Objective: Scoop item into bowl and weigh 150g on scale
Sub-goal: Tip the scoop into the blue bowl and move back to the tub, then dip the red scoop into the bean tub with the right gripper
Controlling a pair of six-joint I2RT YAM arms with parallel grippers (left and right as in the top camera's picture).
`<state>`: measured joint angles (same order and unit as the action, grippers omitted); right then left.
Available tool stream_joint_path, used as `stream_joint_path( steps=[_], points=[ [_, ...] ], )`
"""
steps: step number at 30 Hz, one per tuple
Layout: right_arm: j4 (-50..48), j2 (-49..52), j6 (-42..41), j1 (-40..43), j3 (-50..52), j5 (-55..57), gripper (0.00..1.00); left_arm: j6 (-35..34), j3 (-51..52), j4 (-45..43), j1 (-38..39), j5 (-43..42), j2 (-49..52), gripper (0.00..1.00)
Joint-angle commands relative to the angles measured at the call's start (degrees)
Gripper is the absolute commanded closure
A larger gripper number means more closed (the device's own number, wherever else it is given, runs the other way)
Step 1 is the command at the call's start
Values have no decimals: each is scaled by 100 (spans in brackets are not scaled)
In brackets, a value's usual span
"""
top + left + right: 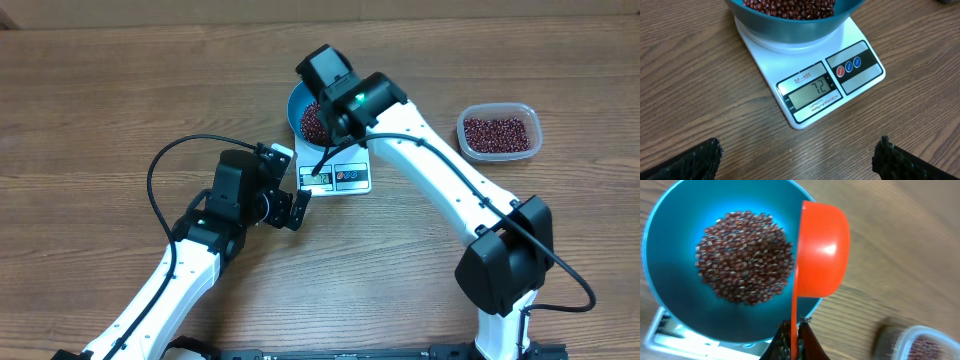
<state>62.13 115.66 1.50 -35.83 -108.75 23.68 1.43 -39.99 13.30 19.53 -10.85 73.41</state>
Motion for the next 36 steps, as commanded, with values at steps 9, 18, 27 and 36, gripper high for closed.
stream_joint_path(
  steps=[9, 18, 27, 36],
  points=[
    [581, -1556, 46, 2461, -192, -2645, 96, -59, 24, -7, 11, 35, 37, 0],
    [1569, -1375, 570, 4544, 52, -2876, 96, -59, 24, -7, 11, 35, 37, 1],
    [933, -1082, 807, 4920, 1338, -2892, 96, -59, 24, -7, 11, 35, 37, 0],
    [-98, -953, 1366, 4920, 2249, -2658, 96, -59, 24, -7, 11, 35, 37, 0]
  ],
)
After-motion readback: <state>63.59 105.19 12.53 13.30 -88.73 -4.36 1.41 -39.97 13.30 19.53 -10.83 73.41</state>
